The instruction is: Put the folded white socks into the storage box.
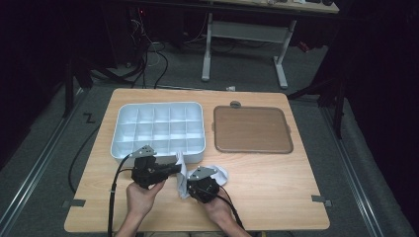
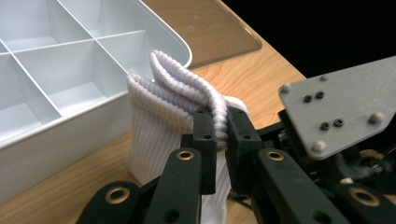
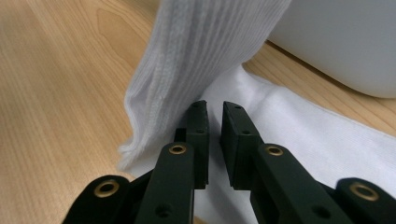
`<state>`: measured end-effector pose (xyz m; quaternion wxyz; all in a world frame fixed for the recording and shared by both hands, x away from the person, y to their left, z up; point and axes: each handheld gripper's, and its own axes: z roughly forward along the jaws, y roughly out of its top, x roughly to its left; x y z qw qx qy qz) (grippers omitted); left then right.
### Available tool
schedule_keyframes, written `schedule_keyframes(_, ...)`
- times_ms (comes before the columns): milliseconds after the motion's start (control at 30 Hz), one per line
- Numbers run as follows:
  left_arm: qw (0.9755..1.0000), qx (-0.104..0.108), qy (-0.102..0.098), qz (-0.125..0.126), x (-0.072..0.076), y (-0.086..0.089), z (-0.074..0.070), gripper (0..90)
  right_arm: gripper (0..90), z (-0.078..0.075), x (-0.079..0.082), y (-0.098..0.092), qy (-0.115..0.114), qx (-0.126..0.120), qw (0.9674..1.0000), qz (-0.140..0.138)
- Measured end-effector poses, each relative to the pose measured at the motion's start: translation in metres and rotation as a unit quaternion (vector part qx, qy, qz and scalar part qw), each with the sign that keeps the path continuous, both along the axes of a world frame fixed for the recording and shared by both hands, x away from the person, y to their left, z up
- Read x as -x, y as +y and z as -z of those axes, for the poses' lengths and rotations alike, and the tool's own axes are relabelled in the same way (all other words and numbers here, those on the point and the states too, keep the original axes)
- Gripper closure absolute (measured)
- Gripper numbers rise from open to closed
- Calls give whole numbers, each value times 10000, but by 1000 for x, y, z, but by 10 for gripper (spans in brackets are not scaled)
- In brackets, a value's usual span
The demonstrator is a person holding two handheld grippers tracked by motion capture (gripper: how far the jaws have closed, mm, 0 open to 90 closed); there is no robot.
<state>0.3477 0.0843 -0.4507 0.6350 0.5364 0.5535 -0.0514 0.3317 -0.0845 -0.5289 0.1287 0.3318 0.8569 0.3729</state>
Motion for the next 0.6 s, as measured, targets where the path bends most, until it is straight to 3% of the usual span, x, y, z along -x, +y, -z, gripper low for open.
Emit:
schedule_keyframes(67, 10000, -66, 7, 24, 0, 0, 1, 840, 789, -4, 2, -5, -32, 13, 10000, 32)
schedule_keyframes(167, 10000, -58, 18, 32, 1, -1, 1, 840, 783, -13, 7, -12, -262, 126, 9995, 100)
schedule_keyframes(200, 10000, -51, 25, 49, 2, -2, 1, 840, 780, -22, 11, -22, -447, 221, 9985, 207)
schedule_keyframes(333, 9999, -79, 5, 84, 2, -4, 2, 840, 772, -33, 12, -50, -643, 344, 9958, 548)
schedule_keyframes(600, 9998, -69, 15, 160, 3, -10, 2, 840, 716, -33, 3, -94, -573, 345, 9908, 1178)
